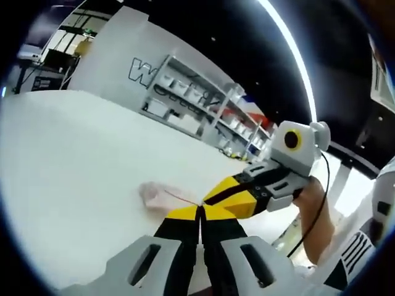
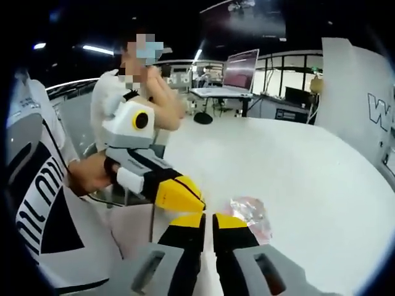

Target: Open the resealable bag by pulling the two sides of the seal apart until the entire bag opening is separated and visibly accessible.

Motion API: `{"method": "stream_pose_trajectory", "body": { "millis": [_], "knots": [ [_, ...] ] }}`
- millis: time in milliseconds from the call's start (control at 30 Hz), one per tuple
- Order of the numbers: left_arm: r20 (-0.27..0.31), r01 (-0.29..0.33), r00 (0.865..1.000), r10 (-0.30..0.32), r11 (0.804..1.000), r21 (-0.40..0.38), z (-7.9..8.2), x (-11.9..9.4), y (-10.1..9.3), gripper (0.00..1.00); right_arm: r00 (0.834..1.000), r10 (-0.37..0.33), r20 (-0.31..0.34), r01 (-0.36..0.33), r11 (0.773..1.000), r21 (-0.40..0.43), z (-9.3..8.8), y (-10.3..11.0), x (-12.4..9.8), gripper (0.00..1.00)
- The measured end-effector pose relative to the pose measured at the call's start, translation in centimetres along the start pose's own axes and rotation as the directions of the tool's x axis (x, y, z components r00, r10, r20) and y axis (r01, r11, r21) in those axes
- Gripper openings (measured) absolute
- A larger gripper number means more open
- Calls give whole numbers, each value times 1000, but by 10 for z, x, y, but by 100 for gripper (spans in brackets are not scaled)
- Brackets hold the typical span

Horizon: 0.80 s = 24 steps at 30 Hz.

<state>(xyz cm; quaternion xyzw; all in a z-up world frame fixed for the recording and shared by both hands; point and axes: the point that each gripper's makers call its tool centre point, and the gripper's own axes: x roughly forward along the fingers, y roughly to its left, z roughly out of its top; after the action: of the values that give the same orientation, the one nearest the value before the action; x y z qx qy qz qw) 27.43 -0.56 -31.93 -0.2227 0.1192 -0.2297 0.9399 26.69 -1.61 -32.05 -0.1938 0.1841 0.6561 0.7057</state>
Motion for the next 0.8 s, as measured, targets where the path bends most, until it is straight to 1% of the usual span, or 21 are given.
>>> {"method": "stream_pose_trajectory", "body": {
  "millis": [133,333,433,533,633,700,800],
  "knots": [
    [-1,-4,1000,4,1000,15,0,0,-1,1,1000,9,-11,-9,1000,-9,-1,3,1,1],
    [-9,-7,1000,7,999,37,-1,0,-2,1,1000,-4,-20,3,999,-36,-1,3,0,0],
    [-24,-15,1000,16,999,39,-3,0,-2,1,999,-25,-23,24,999,-46,0,2,-1,0],
    [-33,-25,999,26,999,39,-3,1,-1,0,998,-62,-32,59,994,-96,2,1,-3,0],
    [-31,-32,999,33,999,30,-2,1,0,0,995,-98,-22,94,988,-119,6,0,-4,0],
    [-29,-38,999,39,999,27,-2,0,1,0,994,-112,-13,109,986,-129,9,1,-5,0],
    [-30,-44,999,45,999,31,-2,0,2,0,992,-123,-1,122,985,-122,11,-2,-6,0]
  ]
}}
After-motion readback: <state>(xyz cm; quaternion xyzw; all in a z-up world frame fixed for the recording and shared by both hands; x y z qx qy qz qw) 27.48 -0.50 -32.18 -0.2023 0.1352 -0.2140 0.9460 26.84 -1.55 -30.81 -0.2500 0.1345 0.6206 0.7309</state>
